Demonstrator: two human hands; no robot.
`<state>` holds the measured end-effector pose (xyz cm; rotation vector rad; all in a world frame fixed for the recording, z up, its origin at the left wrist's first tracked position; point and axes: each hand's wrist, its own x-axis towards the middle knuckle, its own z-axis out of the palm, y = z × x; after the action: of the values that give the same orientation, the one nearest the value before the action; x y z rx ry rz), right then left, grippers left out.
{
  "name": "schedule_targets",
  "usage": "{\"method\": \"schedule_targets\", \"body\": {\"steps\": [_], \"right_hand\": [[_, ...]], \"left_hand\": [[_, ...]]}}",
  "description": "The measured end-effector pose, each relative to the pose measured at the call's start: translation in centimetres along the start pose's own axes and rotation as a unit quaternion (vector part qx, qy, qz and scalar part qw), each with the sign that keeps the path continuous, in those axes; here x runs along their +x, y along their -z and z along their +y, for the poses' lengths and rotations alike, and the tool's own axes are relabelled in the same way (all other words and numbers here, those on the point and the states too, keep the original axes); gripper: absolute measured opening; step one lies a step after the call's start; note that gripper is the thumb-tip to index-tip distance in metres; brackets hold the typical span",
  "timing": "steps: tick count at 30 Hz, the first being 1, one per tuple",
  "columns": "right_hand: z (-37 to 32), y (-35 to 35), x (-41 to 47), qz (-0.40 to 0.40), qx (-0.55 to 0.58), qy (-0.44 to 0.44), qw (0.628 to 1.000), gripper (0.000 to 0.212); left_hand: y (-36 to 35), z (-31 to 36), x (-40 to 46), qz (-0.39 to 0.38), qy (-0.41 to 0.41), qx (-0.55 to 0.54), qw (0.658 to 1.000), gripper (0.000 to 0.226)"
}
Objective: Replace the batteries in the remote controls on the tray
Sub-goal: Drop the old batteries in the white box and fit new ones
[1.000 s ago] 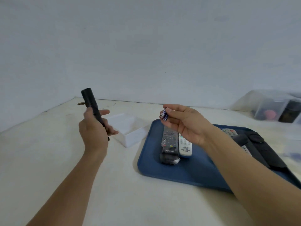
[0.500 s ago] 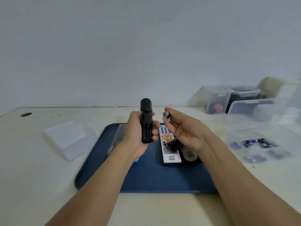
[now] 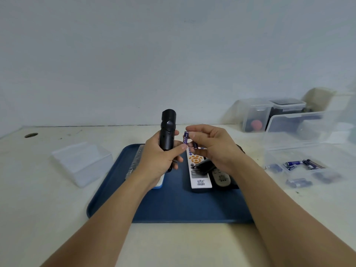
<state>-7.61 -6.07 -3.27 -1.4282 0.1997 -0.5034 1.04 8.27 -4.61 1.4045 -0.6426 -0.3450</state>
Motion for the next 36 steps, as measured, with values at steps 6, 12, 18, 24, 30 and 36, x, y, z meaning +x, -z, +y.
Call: {"method": "schedule_targets", "body": {"steps": [6, 12, 18, 24, 30, 36], "right_hand": [[-0.4, 0.8, 0.5, 0.035, -0.027, -0.049, 0.998, 0.028], [-0.3, -0.1, 0.1, -0.026, -0.129, -0.044, 0.99, 0.024], [-1.2, 0.0, 0.5, 0.013, 0.084, -0.113, 0.99, 0.023], [-1.3, -0.1, 0.4, -0.04, 0.159, -0.163, 0.973, 0.027], [-1.1, -0.7, -0.3, -0.075, -0.079, -0.076, 0.991, 0.031], [-1.1, -1.5, -0.7, -0.082, -0.164, -0.05, 0.982, 0.018]], "left_hand": [[-0.5, -0.3, 0.2, 0.004, 0.002, 0.0, 1.0, 0.034], [-0.4, -0.6, 0.4, -0.009, 0.015, -0.013, 1.0, 0.033], [-1.0, 0.7, 0.3, -0.027, 0.125, -0.23, 0.965, 0.025], [-0.3, 1.0, 0.6, 0.002, 0.121, -0.334, 0.935, 0.025], [-0.4, 0.6, 0.6, -0.006, 0.11, -0.307, 0.945, 0.027], [-0.5, 0.5, 0.8, 0.011, 0.116, -0.248, 0.962, 0.028]]}}
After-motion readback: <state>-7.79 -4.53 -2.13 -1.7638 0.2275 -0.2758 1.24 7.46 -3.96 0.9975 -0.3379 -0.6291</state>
